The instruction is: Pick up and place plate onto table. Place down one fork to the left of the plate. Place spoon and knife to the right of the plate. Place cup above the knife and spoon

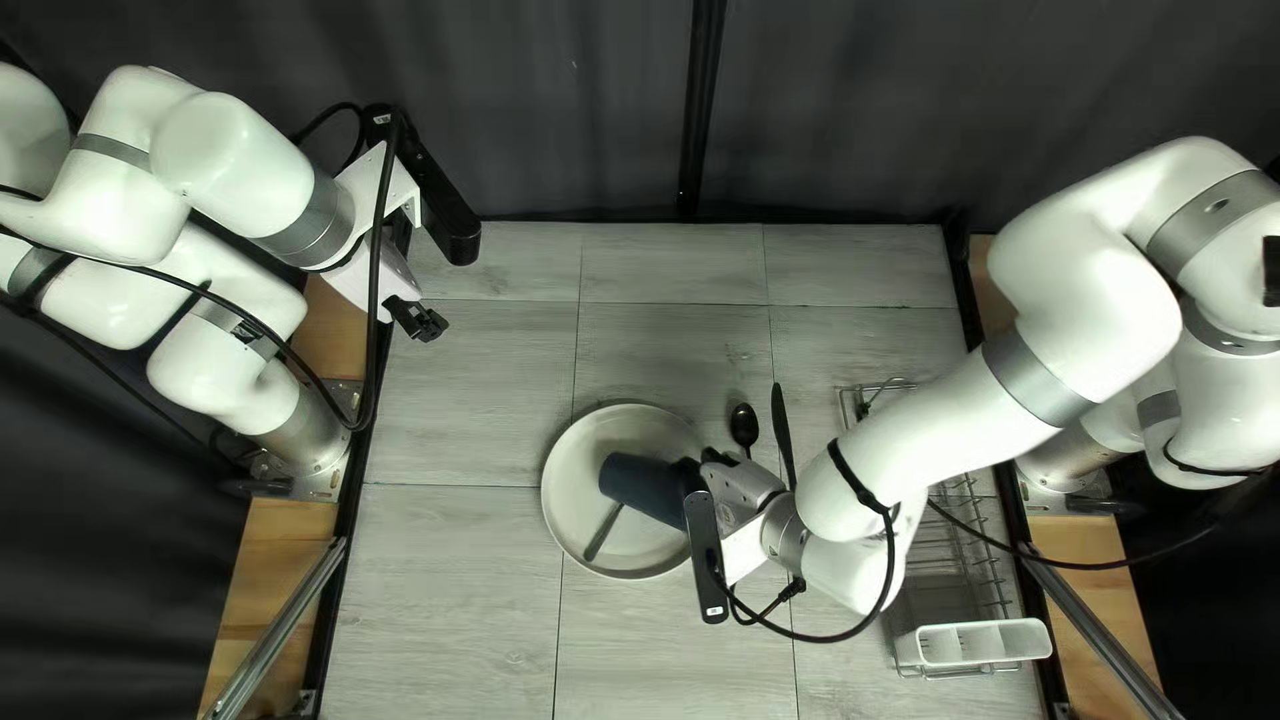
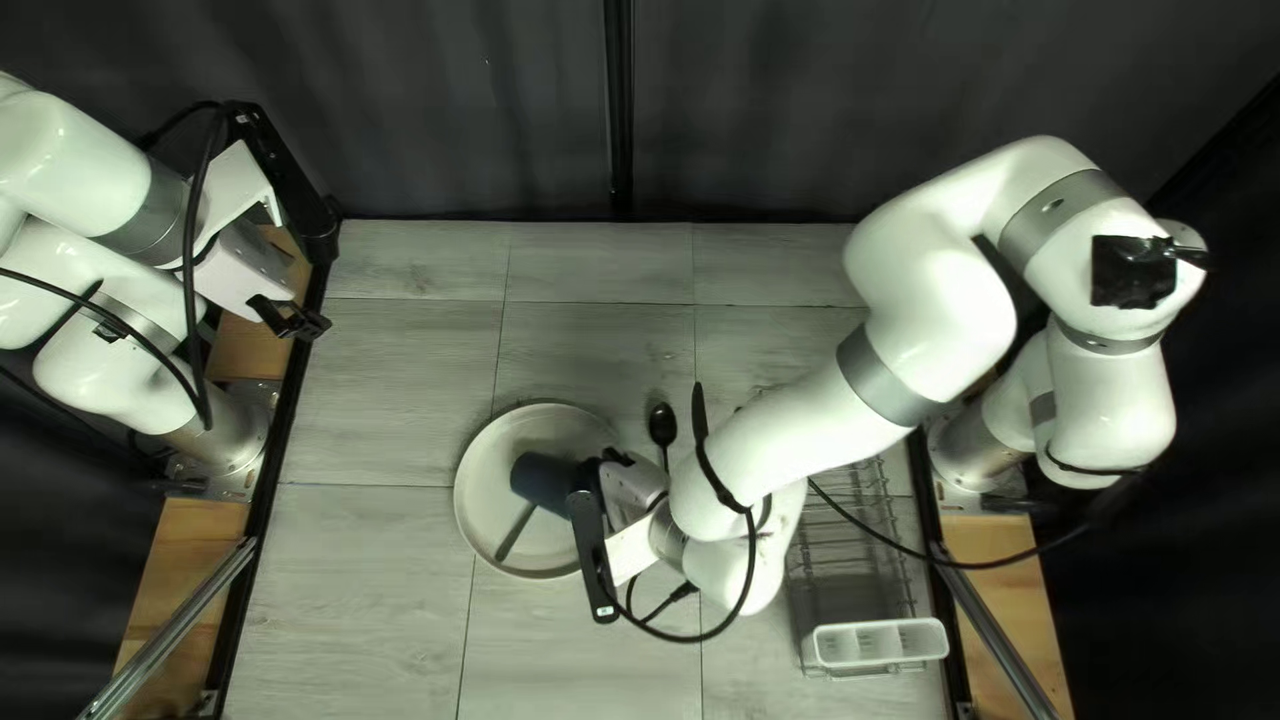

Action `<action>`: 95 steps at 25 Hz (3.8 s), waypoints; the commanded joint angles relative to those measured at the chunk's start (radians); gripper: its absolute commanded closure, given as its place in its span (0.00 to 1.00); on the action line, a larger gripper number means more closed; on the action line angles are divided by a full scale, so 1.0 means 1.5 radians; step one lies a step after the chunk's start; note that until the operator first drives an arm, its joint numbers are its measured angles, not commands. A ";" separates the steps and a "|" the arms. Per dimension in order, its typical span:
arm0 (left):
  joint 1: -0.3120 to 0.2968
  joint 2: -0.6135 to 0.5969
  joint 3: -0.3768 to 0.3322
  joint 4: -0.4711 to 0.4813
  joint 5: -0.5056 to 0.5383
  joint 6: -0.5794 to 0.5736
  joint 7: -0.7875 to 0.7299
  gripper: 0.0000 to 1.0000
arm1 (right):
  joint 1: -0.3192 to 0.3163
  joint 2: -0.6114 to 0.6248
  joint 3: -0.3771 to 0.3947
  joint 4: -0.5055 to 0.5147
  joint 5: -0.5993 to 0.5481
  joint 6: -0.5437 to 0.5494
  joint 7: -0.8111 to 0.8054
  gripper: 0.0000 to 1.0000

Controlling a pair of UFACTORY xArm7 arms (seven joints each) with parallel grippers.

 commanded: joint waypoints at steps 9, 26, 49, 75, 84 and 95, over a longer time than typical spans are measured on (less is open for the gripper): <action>0.000 0.000 0.000 0.000 0.000 0.000 0.000 0.00 | -0.034 -0.174 -0.009 0.041 0.253 0.024 -0.294 1.00; 0.000 0.000 0.000 0.000 0.000 0.000 0.000 0.00 | -0.097 -0.250 -0.111 0.072 0.609 0.101 -0.725 1.00; 0.000 0.000 0.000 0.000 0.000 0.000 0.000 0.00 | -0.172 -0.209 -0.240 0.086 0.858 0.064 -1.373 1.00; 0.000 0.000 0.000 0.000 0.000 0.000 0.000 0.00 | -0.165 0.067 -0.285 0.317 0.816 0.244 -1.277 1.00; 0.000 0.000 0.000 0.000 0.000 0.000 0.000 0.00 | -0.164 0.082 -0.291 0.320 0.813 0.237 -1.252 1.00; 0.000 0.000 0.000 0.000 0.000 0.000 0.000 0.00 | -0.176 0.085 -0.291 0.301 0.821 0.214 -1.267 0.20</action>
